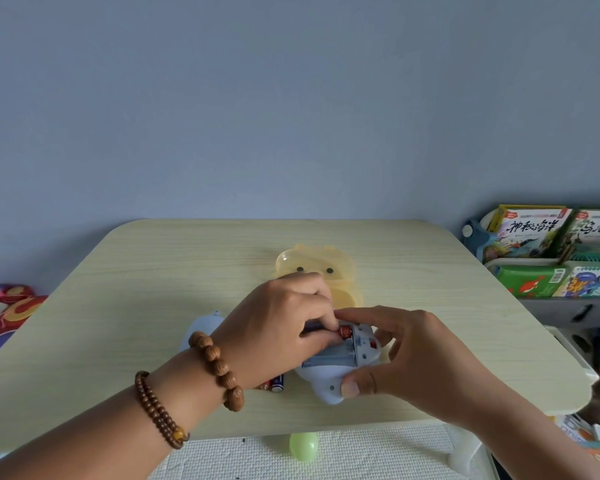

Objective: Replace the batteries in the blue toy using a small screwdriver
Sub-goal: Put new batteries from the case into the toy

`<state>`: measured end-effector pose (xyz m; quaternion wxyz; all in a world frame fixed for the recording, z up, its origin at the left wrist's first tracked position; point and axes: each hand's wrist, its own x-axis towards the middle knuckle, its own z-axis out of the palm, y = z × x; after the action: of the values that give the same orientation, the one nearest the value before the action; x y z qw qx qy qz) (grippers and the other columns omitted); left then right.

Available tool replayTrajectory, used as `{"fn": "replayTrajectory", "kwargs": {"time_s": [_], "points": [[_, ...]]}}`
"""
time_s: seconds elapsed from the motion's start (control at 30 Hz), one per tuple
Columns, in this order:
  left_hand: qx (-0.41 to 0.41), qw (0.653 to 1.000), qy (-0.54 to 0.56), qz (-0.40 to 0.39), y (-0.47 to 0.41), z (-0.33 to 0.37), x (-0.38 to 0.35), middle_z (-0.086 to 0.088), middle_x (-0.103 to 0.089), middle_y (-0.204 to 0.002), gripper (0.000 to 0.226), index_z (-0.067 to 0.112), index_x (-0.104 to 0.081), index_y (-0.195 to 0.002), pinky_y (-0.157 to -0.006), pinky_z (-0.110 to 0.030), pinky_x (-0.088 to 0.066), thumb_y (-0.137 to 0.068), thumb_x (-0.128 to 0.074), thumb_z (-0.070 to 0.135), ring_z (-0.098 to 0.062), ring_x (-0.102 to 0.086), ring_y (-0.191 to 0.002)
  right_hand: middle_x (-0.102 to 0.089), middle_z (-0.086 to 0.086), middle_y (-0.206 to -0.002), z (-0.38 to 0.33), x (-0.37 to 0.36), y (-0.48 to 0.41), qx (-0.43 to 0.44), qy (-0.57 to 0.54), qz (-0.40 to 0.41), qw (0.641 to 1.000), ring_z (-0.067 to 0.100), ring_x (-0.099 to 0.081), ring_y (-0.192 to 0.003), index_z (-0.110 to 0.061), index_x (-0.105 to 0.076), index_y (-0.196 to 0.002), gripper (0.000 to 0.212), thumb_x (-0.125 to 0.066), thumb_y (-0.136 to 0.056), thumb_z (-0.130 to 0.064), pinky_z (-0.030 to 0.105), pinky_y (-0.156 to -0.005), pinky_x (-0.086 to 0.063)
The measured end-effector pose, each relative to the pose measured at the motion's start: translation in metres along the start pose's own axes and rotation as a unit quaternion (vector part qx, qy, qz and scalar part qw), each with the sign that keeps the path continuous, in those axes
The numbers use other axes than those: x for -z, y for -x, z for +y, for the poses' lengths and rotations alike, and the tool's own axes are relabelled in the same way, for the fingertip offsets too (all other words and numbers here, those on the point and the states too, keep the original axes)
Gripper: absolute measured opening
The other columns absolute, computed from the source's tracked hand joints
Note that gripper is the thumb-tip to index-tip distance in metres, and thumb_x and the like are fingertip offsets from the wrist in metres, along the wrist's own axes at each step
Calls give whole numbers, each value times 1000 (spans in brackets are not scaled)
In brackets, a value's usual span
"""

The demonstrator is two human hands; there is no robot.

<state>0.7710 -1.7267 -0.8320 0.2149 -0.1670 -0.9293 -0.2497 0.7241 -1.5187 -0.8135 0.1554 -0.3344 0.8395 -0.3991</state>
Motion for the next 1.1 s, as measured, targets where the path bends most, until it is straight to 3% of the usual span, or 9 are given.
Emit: {"fn": "replayTrajectory", "kwargs": {"time_s": [0.1,0.17,0.27,0.4,0.5,0.57,0.7,1.1], "points": [[52,997,47,-18,5,2,6,16,-66,-103,39,26,-70,-107,-79,-23,-55,-76,-77,49,-2,-64,-96,-71,-34,-81,1,0,2,2,-6,0,1000,-6,-61,-52,-52,-69,-108,67,-99,-55,-24,6,-53,-43],[86,991,79,-60,13,4,11,22,-61,-116,67,32,-59,-125,-88,-14,-51,-68,-81,60,4,-58,-110,-71,-32,-86,5,-1,2,-13,-3,6,1000,-6,-62,-54,-50,-67,-118,74,-99,-54,-31,7,-53,-44],[121,985,79,-95,26,5,12,30,-49,-128,91,38,-49,-136,-94,0,-36,-56,-87,62,15,-47,-120,-74,-10,-83,10,0,1,-23,7,16,1000,-3,-62,-55,-48,-66,-125,79,-98,-54,-36,9,-54,-46],[150,985,72,-50,30,2,5,27,-53,-121,92,35,-59,-132,-92,-2,-39,-49,-91,60,10,-53,-114,-76,-5,-89,13,2,3,-33,0,-1,999,1,-63,-58,-55,-62,-125,72,-93,-61,-44,14,-58,-49],[161,983,79,-36,28,1,2,26,-56,-115,89,37,-63,-125,-90,-9,-46,-45,-92,61,6,-57,-108,-79,-1,-92,11,2,-2,-56,-102,-3,993,9,-68,-70,-48,-72,-117,36,-79,-82,-46,27,-69,-55],[166,982,86,-33,27,2,2,26,-56,-113,88,38,-63,-124,-89,-8,-46,-44,-92,61,7,-56,-107,-80,3,-84,8,-1,-8,-79,-157,48,983,9,-63,-63,-40,-80,-102,16,-69,-92,-34,26,-62,-51],[181,979,84,-30,27,4,1,28,-56,-113,88,40,-63,-123,-88,-10,-48,-42,-91,63,10,-55,-105,-77,-14,-70,8,-16,-16,-103,-158,123,974,-2,-61,-54,-37,-83,-88,16,-71,-89,-27,16,-50,-47],[193,975,103,-41,25,-1,0,27,-57,-111,90,37,-66,-122,-91,-23,-54,-39,-92,64,6,-59,-105,-79,-18,-79,14,-31,-18,-120,-141,178,966,8,-73,-76,-44,-82,-84,22,-75,-85,-24,36,-65,-62]]}}
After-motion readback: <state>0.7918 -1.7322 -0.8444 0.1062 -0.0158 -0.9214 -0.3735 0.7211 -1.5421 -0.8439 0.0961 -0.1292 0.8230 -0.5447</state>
